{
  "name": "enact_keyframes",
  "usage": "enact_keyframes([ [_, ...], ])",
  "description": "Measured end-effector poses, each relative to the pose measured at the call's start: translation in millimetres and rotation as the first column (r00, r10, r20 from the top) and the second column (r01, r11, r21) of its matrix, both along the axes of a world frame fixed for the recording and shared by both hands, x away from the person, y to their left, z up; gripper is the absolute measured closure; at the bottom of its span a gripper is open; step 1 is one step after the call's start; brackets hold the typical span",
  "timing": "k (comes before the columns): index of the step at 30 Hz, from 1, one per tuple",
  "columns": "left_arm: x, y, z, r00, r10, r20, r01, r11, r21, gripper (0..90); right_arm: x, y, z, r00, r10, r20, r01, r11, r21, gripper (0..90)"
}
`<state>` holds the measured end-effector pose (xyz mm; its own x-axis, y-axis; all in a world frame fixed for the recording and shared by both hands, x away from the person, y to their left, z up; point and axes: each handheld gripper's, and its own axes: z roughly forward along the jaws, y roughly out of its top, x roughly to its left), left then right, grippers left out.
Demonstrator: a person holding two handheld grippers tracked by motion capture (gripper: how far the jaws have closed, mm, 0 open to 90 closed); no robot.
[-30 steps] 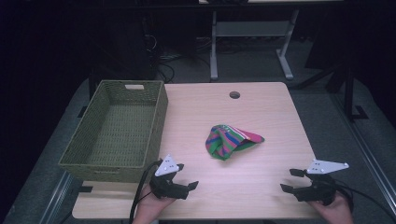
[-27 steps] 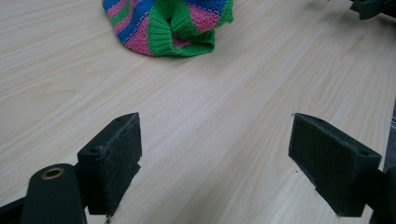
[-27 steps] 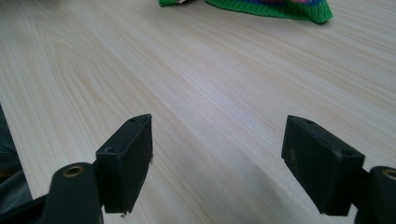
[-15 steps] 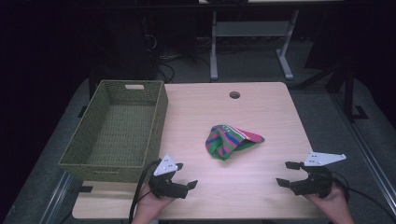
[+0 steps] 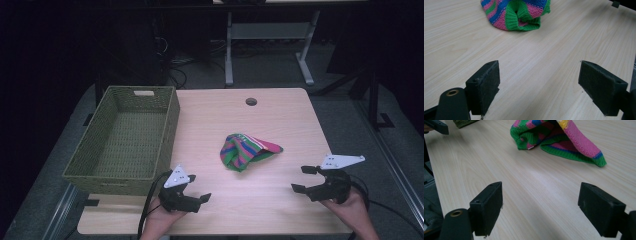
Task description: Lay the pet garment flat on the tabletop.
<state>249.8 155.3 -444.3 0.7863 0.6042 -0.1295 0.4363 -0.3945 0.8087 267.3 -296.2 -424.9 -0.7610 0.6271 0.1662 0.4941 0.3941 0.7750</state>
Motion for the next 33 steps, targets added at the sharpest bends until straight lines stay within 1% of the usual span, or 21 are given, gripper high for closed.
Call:
enact_keyframes([
  [2,-0.2,-0.3,0.1,1.0000,0.000,-0.002,0.000,1.0000,0.000,17.0,1.5,1.3,1.1,1.0000,0.006,0.006,-0.006,1.000,0.004,19.1],
  [3,-0.3,-0.5,0.2,1.0000,0.000,-0.002,0.000,1.0000,0.000,17.0,3.3,2.8,2.3,0.9999,0.013,0.003,-0.013,1.000,0.008,19.0],
  [5,-0.5,-0.7,0.6,1.0000,-0.005,-0.002,0.005,1.0000,-0.004,17.0,6.7,5.6,5.0,0.9998,0.016,0.008,-0.016,1.000,-0.001,19.0],
  [6,-0.6,-0.8,0.7,1.0000,-0.008,0.000,0.008,1.0000,-0.003,17.0,10.5,7.9,8.1,0.9996,0.028,0.005,-0.028,1.000,-0.009,18.8],
  [12,-0.3,-0.8,0.5,1.0000,-0.009,-0.001,0.009,0.9999,-0.006,17.0,18.4,14.0,16.7,0.9989,0.046,0.000,-0.046,0.999,-0.019,18.8],
  [15,-0.2,-1.3,0.2,0.9999,-0.011,-0.007,0.011,0.9999,-0.007,17.0,25.7,19.4,21.8,0.9984,0.054,-0.016,-0.055,0.998,-0.031,18.9],
  [16,-0.8,-1.2,0.8,0.9999,-0.016,-0.002,0.016,0.9999,-0.003,17.0,27.4,21.2,23.1,0.9982,0.058,-0.017,-0.059,0.998,-0.035,18.9],
  [20,-0.8,-0.2,1.6,0.9999,-0.013,0.002,0.013,0.9999,-0.010,17.0,32.1,26.0,27.0,0.9974,0.067,-0.026,-0.068,0.997,-0.034,18.9],
  [22,-0.7,0.5,1.4,0.9999,-0.011,0.000,0.011,0.9999,-0.013,17.0,35.3,28.5,29.8,0.9969,0.075,-0.023,-0.076,0.997,-0.025,18.9],
  [25,-1.1,0.8,1.7,0.9999,-0.011,0.003,0.011,0.9999,-0.011,17.4,40.3,32.5,34.9,0.9961,0.085,-0.023,-0.086,0.996,-0.026,19.0],
  [28,-1.0,1.4,2.4,0.9999,-0.012,0.008,0.012,0.9999,-0.008,17.4,44.8,36.6,39.4,0.9949,0.098,-0.021,-0.099,0.994,-0.041,18.9],
  [31,-0.5,1.8,1.7,1.0000,-0.006,0.004,0.006,0.9999,-0.015,17.4,48.6,39.3,44.2,0.9938,0.109,-0.023,-0.110,0.993,-0.043,18.9],
  [33,-0.3,1.9,1.4,0.9999,-0.010,0.006,0.010,0.9999,-0.006,17.4,51.8,41.9,46.4,0.9938,0.109,-0.023,-0.110,0.993,-0.049,18.9],
])
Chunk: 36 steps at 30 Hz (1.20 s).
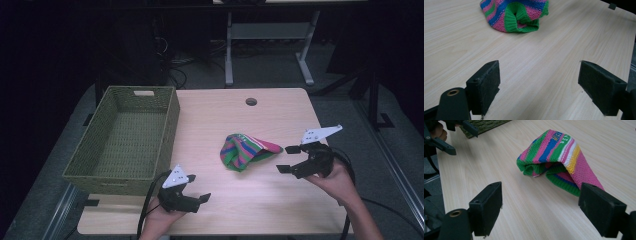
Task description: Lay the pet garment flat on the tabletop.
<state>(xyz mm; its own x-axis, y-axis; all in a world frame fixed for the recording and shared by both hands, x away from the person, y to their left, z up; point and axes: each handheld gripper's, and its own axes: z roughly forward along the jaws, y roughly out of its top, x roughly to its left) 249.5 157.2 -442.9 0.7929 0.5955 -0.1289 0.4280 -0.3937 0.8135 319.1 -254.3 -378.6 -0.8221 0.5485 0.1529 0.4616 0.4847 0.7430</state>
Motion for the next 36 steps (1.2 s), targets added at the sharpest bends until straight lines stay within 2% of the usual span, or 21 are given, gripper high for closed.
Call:
enact_keyframes([
  [23,0.8,2.7,1.3,1.0000,-0.002,0.000,0.002,1.0000,-0.009,17.4,40.2,44.2,14.5,0.9971,0.066,-0.037,-0.068,0.996,-0.052,19.4],
  [36,1.3,2.1,1.6,1.0000,-0.006,0.001,0.006,0.9999,-0.010,17.4,60.1,59.2,12.2,0.9952,0.075,-0.062,-0.080,0.993,-0.085,20.2],
])
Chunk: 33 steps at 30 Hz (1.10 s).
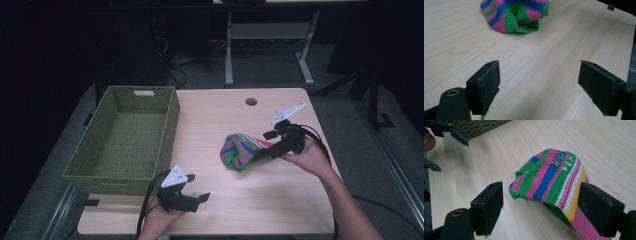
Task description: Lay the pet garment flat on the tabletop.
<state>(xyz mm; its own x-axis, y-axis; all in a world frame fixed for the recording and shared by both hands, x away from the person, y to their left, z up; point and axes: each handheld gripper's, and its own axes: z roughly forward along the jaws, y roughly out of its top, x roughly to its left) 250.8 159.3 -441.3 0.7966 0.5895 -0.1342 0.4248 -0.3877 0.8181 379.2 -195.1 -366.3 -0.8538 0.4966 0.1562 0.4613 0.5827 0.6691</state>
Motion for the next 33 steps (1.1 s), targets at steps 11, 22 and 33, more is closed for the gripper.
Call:
enact_keyframes([
  [11,0.7,2.1,0.8,1.0000,-0.003,0.002,0.003,1.0000,0.006,17.4,18.3,18.8,-3.9,1.0000,0.002,-0.008,-0.002,0.999,-0.042,21.1],
  [22,0.9,2.9,0.9,1.0000,-0.004,0.005,0.004,1.0000,0.005,17.4,34.6,33.7,-15.7,0.9996,0.010,-0.027,-0.012,0.996,-0.087,22.1],
  [33,0.7,2.4,0.8,1.0000,-0.007,0.003,0.007,0.9999,0.009,17.4,45.7,38.3,-30.9,0.9985,-0.005,-0.055,-0.001,0.993,-0.115,23.4],
])
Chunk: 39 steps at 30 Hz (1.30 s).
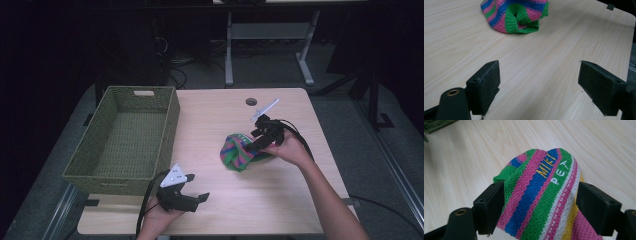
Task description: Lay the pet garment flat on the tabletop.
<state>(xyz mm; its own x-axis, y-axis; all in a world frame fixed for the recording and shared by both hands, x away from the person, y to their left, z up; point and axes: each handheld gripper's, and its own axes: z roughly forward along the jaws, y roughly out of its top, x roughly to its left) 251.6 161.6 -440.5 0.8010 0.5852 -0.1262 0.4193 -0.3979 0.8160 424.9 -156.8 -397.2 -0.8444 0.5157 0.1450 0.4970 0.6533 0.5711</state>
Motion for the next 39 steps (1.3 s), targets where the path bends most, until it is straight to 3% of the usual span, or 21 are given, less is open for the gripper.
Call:
enact_keyframes([
  [19,-0.5,0.3,-0.1,1.0000,-0.001,0.002,0.001,1.0000,-0.001,17.5,11.1,8.5,-27.0,0.9986,-0.016,-0.051,0.013,0.998,-0.057,29.4],
  [29,-1.3,-1.2,-0.2,1.0000,-0.003,0.006,0.003,1.0000,-0.001,17.5,8.5,10.4,-40.3,0.9986,-0.027,-0.045,0.023,0.995,-0.092,39.1],
  [39,-1.9,-2.3,-0.3,1.0000,-0.005,0.005,0.005,1.0000,-0.002,17.5,7.9,15.3,-46.3,0.9994,-0.033,-0.007,0.032,0.990,-0.136,53.4],
])
